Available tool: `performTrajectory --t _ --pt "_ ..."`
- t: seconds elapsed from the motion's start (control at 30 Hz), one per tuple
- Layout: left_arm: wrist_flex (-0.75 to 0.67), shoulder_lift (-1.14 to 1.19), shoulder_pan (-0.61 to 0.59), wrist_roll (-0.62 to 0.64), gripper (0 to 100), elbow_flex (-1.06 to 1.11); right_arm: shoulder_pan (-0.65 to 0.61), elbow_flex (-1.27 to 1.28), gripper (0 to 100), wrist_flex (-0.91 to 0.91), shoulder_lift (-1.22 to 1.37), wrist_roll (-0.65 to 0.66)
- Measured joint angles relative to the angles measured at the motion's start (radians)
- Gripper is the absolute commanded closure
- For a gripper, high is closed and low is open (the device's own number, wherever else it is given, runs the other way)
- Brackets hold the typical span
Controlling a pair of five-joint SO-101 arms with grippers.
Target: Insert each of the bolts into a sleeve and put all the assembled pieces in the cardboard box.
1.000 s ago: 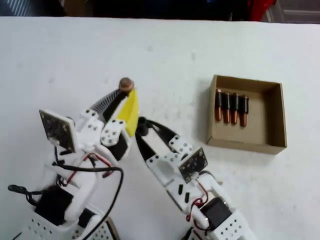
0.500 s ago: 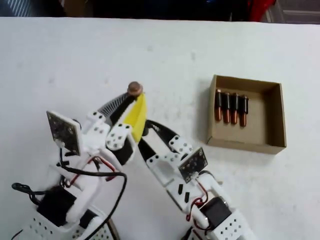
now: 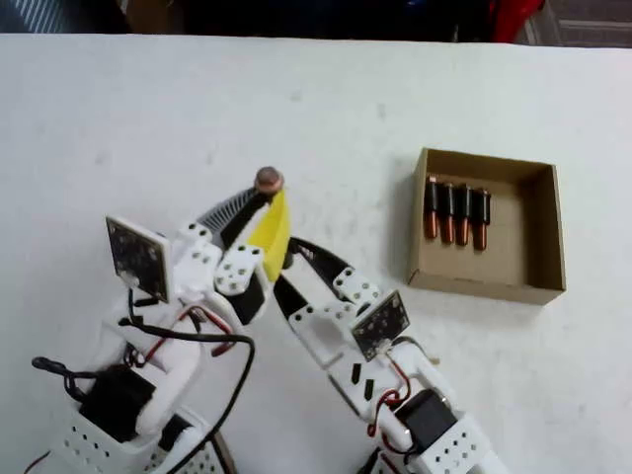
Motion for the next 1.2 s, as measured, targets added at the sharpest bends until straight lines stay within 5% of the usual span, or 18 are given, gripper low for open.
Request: performTrajectory --t 1.2 --pt "0.114 -0.011 0.005 0.003 98 0.098 0.005 0.000 98.1 0.037 0.000 0.002"
